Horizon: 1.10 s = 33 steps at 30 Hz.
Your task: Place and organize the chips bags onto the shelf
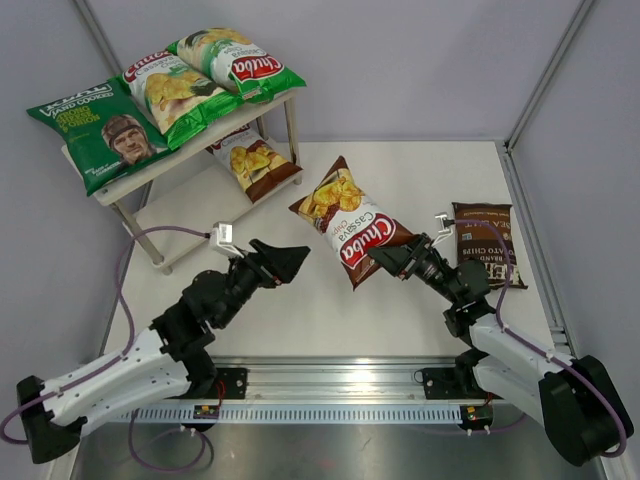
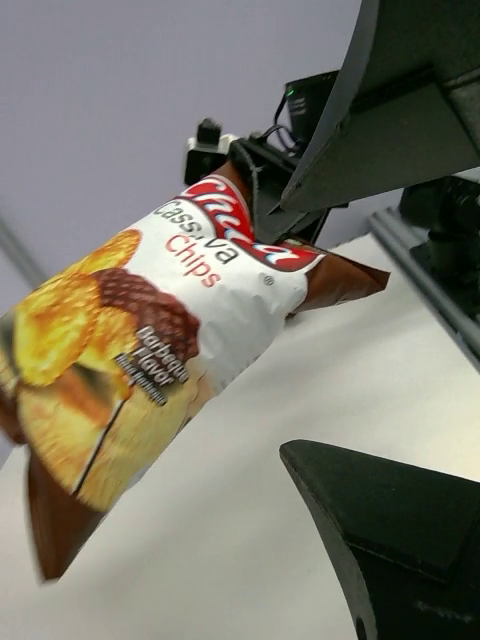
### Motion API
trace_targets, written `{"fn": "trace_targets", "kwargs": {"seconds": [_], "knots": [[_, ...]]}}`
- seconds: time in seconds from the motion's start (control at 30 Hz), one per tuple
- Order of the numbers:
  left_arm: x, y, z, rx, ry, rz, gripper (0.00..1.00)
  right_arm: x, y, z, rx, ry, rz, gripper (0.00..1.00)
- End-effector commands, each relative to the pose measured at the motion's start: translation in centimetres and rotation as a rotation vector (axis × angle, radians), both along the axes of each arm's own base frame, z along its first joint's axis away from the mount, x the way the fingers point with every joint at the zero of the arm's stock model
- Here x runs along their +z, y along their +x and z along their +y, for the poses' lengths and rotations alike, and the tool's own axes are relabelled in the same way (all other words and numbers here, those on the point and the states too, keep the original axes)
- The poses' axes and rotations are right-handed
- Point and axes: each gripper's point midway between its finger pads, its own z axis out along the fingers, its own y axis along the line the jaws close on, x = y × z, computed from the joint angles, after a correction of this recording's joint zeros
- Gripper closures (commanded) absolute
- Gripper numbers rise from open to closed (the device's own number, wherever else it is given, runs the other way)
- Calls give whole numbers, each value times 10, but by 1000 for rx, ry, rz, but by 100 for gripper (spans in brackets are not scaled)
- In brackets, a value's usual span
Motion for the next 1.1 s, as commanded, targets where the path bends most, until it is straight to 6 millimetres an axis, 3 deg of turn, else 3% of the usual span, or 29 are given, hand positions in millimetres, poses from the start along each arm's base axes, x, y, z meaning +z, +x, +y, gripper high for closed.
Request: {"fn": "trace_targets", "kwargs": {"seconds": [0.0,0.03,0.07,0.1,0.13,0.23,0.27,0.33,0.37,0.6,0.63,0.67,0.7,0.8,1.07], "knots": [[-34,7,57,190,405,99,1,51,-2,5,38,79,-186,85],[-3,9,65,218,402,77,1,51,-1,8,51,93,-175,85],[1,9,68,223,443,83,1,57,-2,10,65,109,-199,86],[-10,6,76,221,558,117,1,54,2,19,88,110,-183,85],[18,8,79,236,546,95,1,55,4,22,94,121,-177,85],[30,6,88,229,658,97,1,55,14,43,122,151,-149,85],[52,5,90,229,645,69,1,59,14,50,133,167,-163,86],[56,4,100,239,724,78,1,55,22,73,148,175,-142,86],[75,2,104,247,709,54,1,55,27,80,146,179,-135,87],[123,-5,148,328,839,-15,1,49,60,159,173,226,-126,87],[127,-4,153,349,849,-23,1,48,65,165,166,243,-120,87],[132,-6,159,358,861,-40,1,63,64,177,184,288,-149,87],[136,-6,162,368,857,-51,1,47,72,188,180,279,-118,88],[142,-8,172,396,856,-82,1,39,85,222,181,296,-80,89],[133,-6,178,444,837,-112,1,23,121,302,151,275,10,89]]}}
